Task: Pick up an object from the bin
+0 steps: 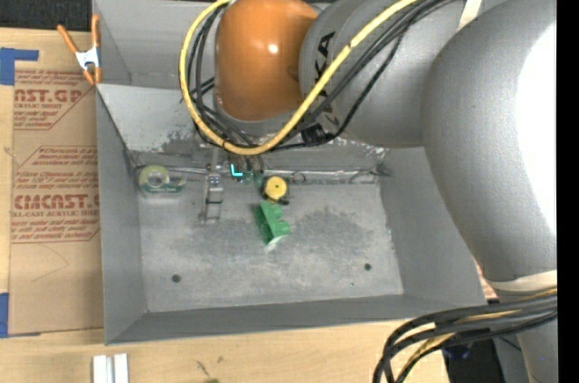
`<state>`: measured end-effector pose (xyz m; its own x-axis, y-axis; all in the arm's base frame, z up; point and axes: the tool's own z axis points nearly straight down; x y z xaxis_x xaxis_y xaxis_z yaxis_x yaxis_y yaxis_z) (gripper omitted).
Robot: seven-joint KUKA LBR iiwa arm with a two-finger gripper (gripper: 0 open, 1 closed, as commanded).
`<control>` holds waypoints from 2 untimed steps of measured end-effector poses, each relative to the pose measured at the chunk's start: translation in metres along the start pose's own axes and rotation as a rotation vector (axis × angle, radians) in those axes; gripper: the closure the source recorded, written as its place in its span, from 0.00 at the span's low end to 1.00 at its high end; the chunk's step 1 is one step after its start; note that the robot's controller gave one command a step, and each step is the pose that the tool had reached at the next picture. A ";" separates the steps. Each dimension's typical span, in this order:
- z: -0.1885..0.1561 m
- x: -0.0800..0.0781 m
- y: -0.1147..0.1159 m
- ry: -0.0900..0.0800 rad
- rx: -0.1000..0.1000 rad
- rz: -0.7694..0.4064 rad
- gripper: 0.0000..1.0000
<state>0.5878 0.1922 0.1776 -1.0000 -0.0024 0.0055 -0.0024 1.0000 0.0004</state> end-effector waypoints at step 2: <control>0.016 0.039 -0.057 -0.006 -0.001 -0.029 1.00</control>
Offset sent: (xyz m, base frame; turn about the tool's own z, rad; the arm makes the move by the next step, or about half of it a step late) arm -0.0388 -0.0574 -0.0158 -0.0282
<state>0.5491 0.1355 0.1614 -0.9995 -0.0310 -0.0009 -0.0310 0.9995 0.0013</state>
